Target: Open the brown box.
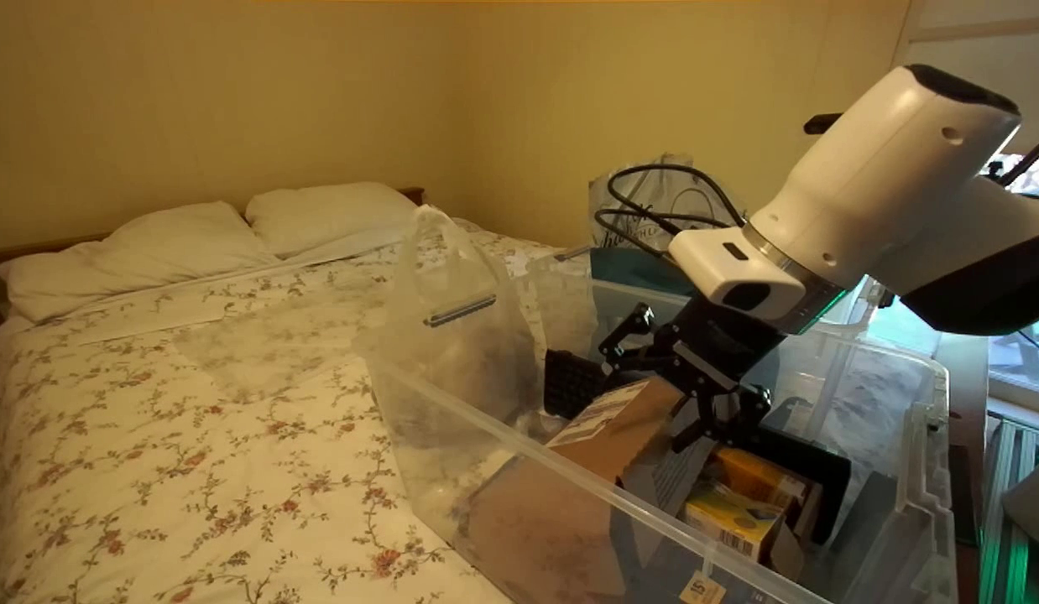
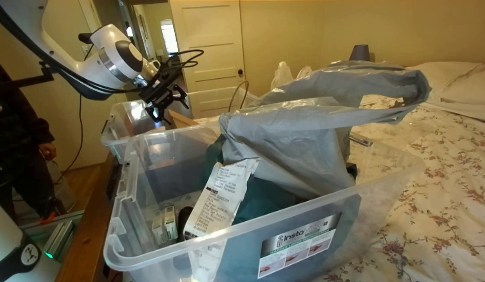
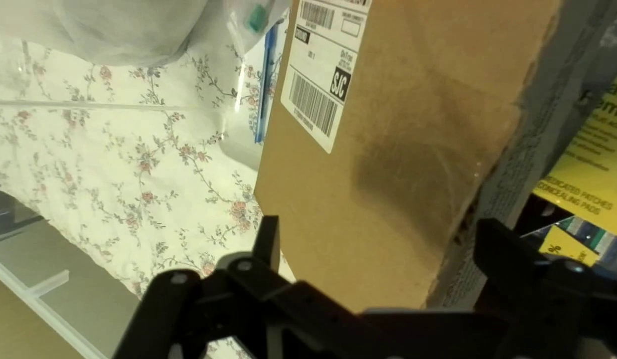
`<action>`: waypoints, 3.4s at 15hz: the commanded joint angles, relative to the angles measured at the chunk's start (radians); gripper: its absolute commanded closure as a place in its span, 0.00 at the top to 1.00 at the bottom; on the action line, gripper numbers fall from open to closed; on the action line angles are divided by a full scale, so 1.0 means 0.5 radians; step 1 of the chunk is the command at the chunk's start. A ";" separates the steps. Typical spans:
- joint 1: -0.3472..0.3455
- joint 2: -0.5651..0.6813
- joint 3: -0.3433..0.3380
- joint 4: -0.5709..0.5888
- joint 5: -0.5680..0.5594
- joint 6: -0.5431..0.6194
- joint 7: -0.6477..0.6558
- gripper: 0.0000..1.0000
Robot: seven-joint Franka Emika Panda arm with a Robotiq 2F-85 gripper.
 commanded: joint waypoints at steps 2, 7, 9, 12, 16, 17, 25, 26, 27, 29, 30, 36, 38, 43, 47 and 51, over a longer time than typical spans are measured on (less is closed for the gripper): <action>0.012 0.159 -0.013 0.263 -0.556 -0.142 0.459 1.00; 0.081 0.436 -0.022 0.628 -1.262 -0.418 0.999 1.00; 0.128 0.585 -0.023 0.798 -1.453 -0.573 1.125 1.00; 0.244 0.782 -0.084 1.035 -1.614 -0.783 1.183 1.00; 0.310 0.915 -0.142 1.244 -1.726 -0.970 1.260 1.00; 0.308 0.919 -0.152 1.262 -1.731 -0.992 1.282 1.00; 0.325 1.098 -0.225 1.419 -1.747 -1.085 1.341 1.00; 0.334 1.134 -0.232 1.449 -1.759 -1.095 1.347 1.00; 0.344 1.171 -0.238 1.489 -1.769 -1.101 1.354 1.00; 0.359 1.233 -0.244 1.559 -1.778 -1.108 1.370 1.00; 0.363 1.235 -0.244 1.560 -1.773 -1.108 1.381 1.00; 0.216 0.661 -0.133 0.925 -1.592 -0.923 1.680 1.00; 0.136 0.459 -0.081 0.723 -1.419 -0.765 1.718 1.00; -0.007 -0.026 -0.071 0.188 -0.706 -0.172 1.382 1.00; -0.027 -0.234 -0.147 -0.304 -0.164 0.478 0.922 1.00; -0.009 -0.128 -0.149 -0.226 -0.243 0.458 0.972 1.00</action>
